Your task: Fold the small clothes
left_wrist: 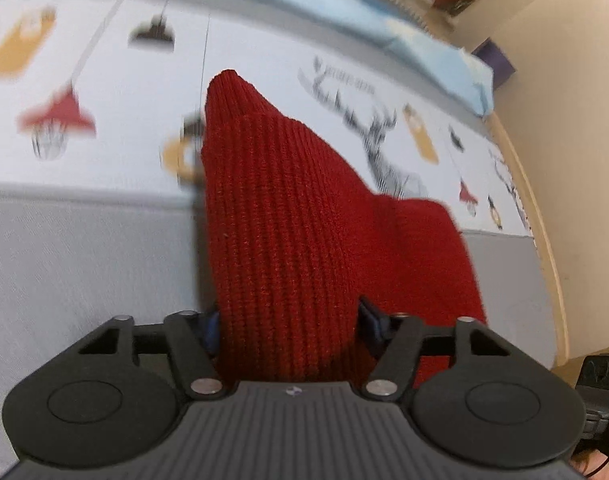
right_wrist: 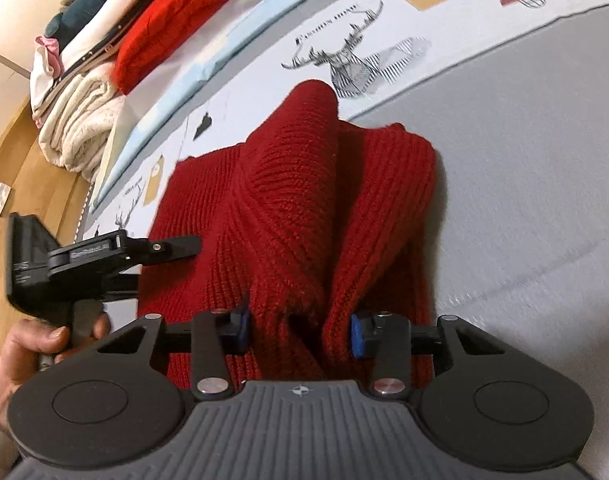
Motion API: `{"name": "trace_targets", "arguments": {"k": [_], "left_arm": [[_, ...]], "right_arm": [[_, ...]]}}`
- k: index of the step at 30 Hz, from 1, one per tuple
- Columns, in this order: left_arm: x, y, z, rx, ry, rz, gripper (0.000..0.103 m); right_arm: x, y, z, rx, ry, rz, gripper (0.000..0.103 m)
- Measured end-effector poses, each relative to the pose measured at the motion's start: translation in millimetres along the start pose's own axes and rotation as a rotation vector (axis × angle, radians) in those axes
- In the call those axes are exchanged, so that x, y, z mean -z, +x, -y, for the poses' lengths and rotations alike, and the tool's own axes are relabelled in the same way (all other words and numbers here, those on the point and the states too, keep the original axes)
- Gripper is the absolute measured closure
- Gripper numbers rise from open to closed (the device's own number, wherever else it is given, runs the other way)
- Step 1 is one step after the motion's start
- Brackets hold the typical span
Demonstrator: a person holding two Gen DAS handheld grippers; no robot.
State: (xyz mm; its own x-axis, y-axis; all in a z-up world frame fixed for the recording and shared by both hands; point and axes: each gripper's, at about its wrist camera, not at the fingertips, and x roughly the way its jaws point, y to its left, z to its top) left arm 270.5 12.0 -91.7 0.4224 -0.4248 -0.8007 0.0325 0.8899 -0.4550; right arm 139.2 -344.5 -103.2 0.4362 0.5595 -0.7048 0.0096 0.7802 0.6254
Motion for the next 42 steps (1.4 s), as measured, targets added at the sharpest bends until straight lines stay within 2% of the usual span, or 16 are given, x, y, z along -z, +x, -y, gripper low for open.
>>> {"name": "trace_targets", "arguments": {"k": [7,9,14,15,17,19,22,24,27,29,31,35,36,37,39,42], "left_arm": [[-36,-52,-1,-0.055,0.152,0.221,0.042],[-48,-60,-12,-0.074,0.14,0.253,0.042],[-68,-83,-50,-0.109,0.028,0.34,0.042],[-71,-91,-56,-0.113,0.017,0.38,0.039],[-71,-102,-65,-0.12,-0.007,0.403,0.026],[-71,-102,-74,-0.105,-0.026,0.341,0.026],[-65,-85,-91,-0.086,-0.075,0.144,0.025],[-55,-71,-100,-0.067,-0.118,0.026,0.025],[-37,-53,-113,-0.044,-0.187,-0.077,0.024],[-29,-50,-120,-0.037,-0.229,-0.076,0.018],[-22,-49,-123,-0.033,-0.255,-0.065,0.018],[-16,-48,-125,-0.029,-0.276,-0.044,0.018],[-14,-46,-124,-0.028,-0.276,-0.037,0.018],[-12,-44,-126,-0.024,-0.278,-0.032,0.019],[-9,-45,-129,-0.015,-0.299,-0.007,0.021],[-8,-50,-129,-0.016,-0.326,0.052,0.025]], "right_arm": [[-30,27,-33,-0.049,-0.003,0.094,0.06],[-39,36,-47,-0.071,-0.012,0.128,0.06],[-57,59,-79,-0.103,-0.059,0.176,0.06],[-60,64,-83,-0.098,-0.062,0.182,0.06],[-65,75,-87,-0.06,-0.065,0.181,0.059],[-68,89,-90,0.026,-0.09,0.136,0.055],[-66,101,-79,0.103,-0.055,0.068,0.041],[-66,97,-70,0.085,0.006,0.052,0.04],[-60,90,-67,0.075,0.008,-0.009,0.04],[-51,90,-67,0.1,-0.01,-0.06,0.04],[-44,88,-61,0.105,0.01,-0.093,0.04],[-30,87,-53,0.111,0.056,-0.156,0.052],[-28,86,-54,0.111,0.048,-0.158,0.059],[-28,86,-55,0.11,0.041,-0.155,0.064],[-31,84,-57,0.108,0.033,-0.134,0.083],[-34,75,-71,0.109,-0.026,-0.034,0.086]]}}
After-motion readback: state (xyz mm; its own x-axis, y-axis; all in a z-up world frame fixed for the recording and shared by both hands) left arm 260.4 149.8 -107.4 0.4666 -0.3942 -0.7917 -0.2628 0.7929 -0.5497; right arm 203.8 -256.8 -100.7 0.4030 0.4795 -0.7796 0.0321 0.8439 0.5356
